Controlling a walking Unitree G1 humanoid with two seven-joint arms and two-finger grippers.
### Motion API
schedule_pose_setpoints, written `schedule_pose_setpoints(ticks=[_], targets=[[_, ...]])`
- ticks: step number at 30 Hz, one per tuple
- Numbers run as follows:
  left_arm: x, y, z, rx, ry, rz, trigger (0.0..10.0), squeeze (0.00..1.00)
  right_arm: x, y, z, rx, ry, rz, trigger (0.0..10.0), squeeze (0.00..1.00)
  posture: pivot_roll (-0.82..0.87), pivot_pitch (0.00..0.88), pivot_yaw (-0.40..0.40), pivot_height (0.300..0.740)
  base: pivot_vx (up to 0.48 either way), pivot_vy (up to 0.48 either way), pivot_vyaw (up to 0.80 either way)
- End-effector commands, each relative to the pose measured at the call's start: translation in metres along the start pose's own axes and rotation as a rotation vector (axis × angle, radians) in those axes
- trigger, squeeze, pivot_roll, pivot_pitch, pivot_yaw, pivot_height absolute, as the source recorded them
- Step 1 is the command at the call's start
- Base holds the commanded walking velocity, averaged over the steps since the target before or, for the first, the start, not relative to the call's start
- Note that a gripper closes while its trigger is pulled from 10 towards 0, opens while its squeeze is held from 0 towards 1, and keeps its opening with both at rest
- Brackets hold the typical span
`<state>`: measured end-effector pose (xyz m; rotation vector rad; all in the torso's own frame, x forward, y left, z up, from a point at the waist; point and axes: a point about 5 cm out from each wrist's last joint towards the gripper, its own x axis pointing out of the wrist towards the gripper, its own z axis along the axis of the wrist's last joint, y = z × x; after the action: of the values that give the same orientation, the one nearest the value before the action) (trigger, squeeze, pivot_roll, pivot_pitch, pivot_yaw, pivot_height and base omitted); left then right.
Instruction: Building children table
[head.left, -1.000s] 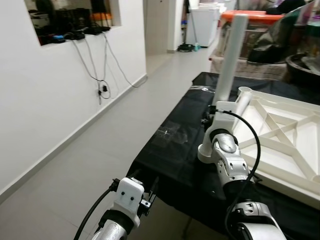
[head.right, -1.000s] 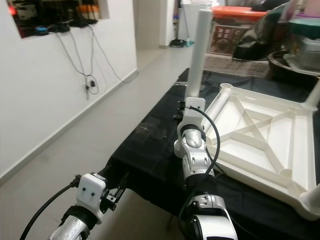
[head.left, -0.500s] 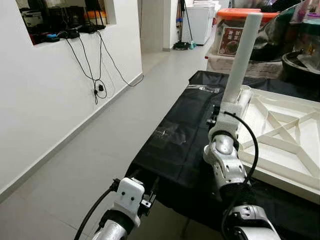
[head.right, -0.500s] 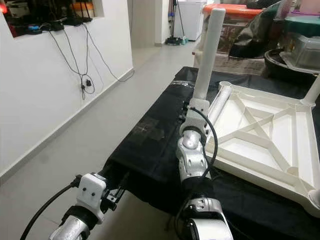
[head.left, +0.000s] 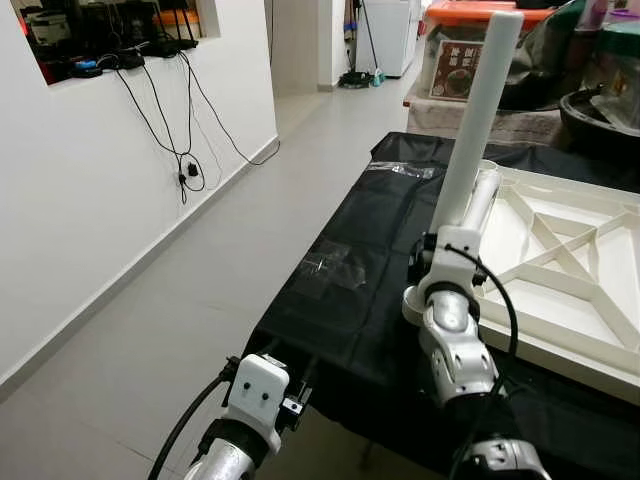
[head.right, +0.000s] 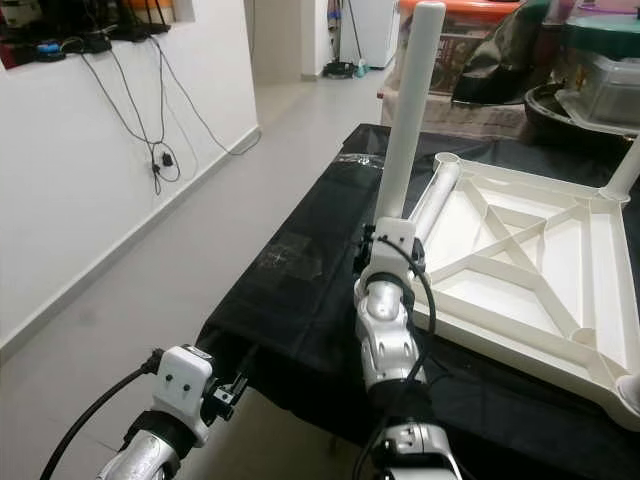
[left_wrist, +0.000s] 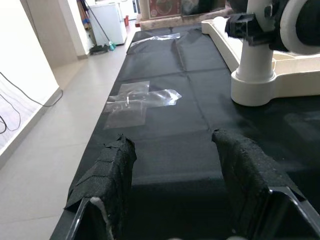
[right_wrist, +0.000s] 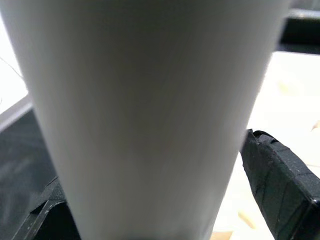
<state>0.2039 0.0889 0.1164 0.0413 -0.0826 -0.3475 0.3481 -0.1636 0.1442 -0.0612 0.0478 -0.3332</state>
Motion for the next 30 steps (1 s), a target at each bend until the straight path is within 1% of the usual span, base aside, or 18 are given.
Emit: schedule_pose_setpoints(ticks=[1,3,4,5,7,8,9,10,11,12,16,20,21,25,26,29,30], targets=[[0.0,-0.001,-0.002,-0.014,0.013,-0.006,10.0,0.0,-0.002,-0.002,-0.003,-0.016,0.015,-0.005,10.0,0.0,-0.09,0.0,0.031,0.74,0.0,0.0,0.0],[0.0,0.0,-0.002,-0.013,0.014,-0.008,10.0,0.0,-0.008,0.004,-0.011,-0.013,0.042,0.011,10.0,0.0,-0.08,0.0,0.036,0.74,0.0,0.0,0.0],[0.0,0.0,-0.002,-0.013,0.014,-0.008,10.0,0.0,-0.008,0.004,-0.011,-0.013,0.042,0.011,10.0,0.0,-0.08,0.0,0.036,0.74,0.0,0.0,0.0],[0.0,0.001,-0.002,-0.012,0.014,-0.008,10.0,0.0,-0.011,0.009,-0.015,-0.009,0.061,0.023,10.0,0.0,-0.08,0.0,0.037,0.74,0.0,0.0,0.0],[0.0,0.001,-0.002,-0.012,0.014,-0.008,10.0,0.0,-0.011,0.009,-0.015,-0.009,0.061,0.023,10.0,0.0,-0.08,0.0,0.037,0.74,0.0,0.0,0.0],[0.0,0.001,-0.002,-0.01,0.015,-0.008,10.0,0.0,-0.013,0.015,-0.018,-0.005,0.077,0.043,10.0,0.0,-0.08,0.0,0.037,0.74,0.0,0.0,0.0],[0.0,0.001,-0.002,-0.01,0.015,-0.008,10.0,0.0,-0.013,0.015,-0.018,-0.005,0.077,0.043,10.0,0.0,-0.08,0.0,0.037,0.74,0.0,0.0,0.0],[0.0,0.001,-0.002,-0.009,0.015,-0.008,10.0,0.0,-0.015,0.02,-0.02,-0.001,0.089,0.066,10.0,0.0,-0.07,0.0,0.034,0.74,0.0,0.0,0.0],[0.0,0.001,-0.002,-0.009,0.015,-0.008,10.0,0.0,-0.015,0.02,-0.02,-0.001,0.089,0.066,10.0,0.0,-0.07,0.0,0.034,0.74,0.0,0.0,0.0],[0.0,0.002,-0.003,-0.007,0.016,-0.009,10.0,0.0,-0.016,0.024,-0.021,0.004,0.097,0.081,10.0,0.0,-0.06,0.0,0.039,0.74,0.0,0.0,0.0],[0.0,0.002,-0.003,-0.002,0.017,-0.011,10.0,0.0,-0.018,0.029,-0.025,0.006,0.115,0.104,10.0,0.0,-0.04,0.0,0.035,0.74,0.0,0.0,0.0],[0.0,0.002,-0.003,0.0,0.017,-0.011,10.0,0.0,-0.019,0.029,-0.028,0.002,0.126,0.106,10.0,0.0,-0.04,0.0,0.035,0.74,0.0,0.0,0.0],[0.0,0.002,-0.003,0.002,0.017,-0.011,10.0,0.0,-0.019,0.028,-0.03,-0.006,0.129,0.108,4.0,0.0,-0.04,0.0,0.025,0.74,0.0,0.0,0.0],[0.0,0.002,-0.003,0.002,0.017,-0.011,10.0,0.0,-0.019,0.028,-0.03,-0.006,0.129,0.108,4.0,0.0,-0.04,0.0,0.025,0.74,0.0,0.0,0.0],[0.0,0.002,-0.003,0.002,0.016,-0.01,10.0,0.0,-0.018,0.026,-0.03,-0.011,0.13,0.101,0.0,0.0,-0.04,0.0,0.025,0.74,0.0,0.0,0.0],[0.0,0.002,-0.003,0.002,0.016,-0.01,10.0,0.0,-0.018,0.026,-0.03,-0.011,0.13,0.101,0.0,0.0,-0.04,0.0,0.025,0.74,0.0,0.0,0.0],[0.001,0.002,-0.003,0.001,0.016,-0.011,10.0,0.0,-0.015,0.022,-0.029,-0.011,0.124,0.081,0.0,0.0,-0.04,0.0,0.024,0.74,0.0,0.0,0.0]])
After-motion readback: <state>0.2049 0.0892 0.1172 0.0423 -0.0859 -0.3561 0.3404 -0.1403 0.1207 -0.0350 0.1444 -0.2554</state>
